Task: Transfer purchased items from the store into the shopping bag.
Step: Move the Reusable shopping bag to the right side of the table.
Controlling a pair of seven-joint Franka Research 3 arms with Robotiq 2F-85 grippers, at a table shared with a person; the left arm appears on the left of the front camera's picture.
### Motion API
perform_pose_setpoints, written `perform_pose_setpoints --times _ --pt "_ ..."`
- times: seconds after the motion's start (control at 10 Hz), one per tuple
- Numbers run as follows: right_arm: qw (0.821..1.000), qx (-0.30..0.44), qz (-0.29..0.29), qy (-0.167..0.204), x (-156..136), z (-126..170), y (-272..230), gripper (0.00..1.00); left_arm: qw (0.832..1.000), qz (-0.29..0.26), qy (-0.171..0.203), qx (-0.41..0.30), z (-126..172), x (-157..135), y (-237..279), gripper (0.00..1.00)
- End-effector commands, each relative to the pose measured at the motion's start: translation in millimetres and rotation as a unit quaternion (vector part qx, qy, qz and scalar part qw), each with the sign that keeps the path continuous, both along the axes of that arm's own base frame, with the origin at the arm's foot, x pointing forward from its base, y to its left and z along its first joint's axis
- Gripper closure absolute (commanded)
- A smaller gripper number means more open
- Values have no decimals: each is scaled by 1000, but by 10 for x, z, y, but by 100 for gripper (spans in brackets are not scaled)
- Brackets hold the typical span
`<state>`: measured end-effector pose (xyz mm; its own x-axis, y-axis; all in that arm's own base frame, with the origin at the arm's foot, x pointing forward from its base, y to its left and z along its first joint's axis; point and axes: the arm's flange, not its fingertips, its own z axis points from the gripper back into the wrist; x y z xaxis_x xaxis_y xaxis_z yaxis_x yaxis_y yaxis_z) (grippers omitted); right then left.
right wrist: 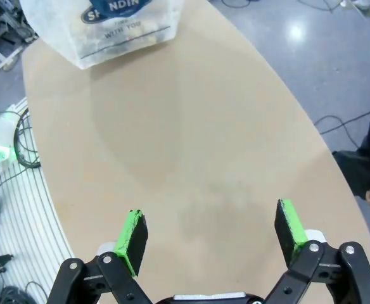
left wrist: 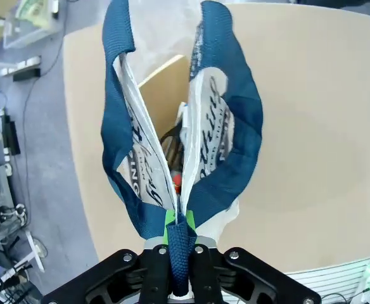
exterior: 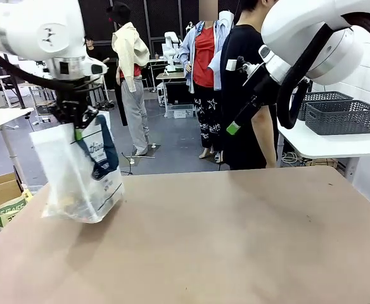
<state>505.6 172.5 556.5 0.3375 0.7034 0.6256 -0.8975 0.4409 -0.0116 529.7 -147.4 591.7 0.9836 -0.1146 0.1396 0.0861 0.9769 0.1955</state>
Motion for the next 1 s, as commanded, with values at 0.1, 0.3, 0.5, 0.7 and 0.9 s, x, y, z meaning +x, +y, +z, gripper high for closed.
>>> perform_pose_setpoints --times 0.1,0.3,0.5,0.7,0.9 --pt "1000 -8 -4 3 -11 14 1 0 998 36 -39 24 -81 -411 386 100" --pt "1000 -8 -4 3 -11 14 1 0 996 62 -54 37 -188 -586 659 100" --pt "1000 -8 -4 3 -11 14 1 0 992 85 -81 36 -268 -706 896 100" --pt "1000 -8 -4 3 -11 14 1 0 988 95 -102 64 -331 -769 1087 100" --pt "1000 -8 -4 3 -11 14 1 0 986 112 -107 69 -492 -843 1235 100"
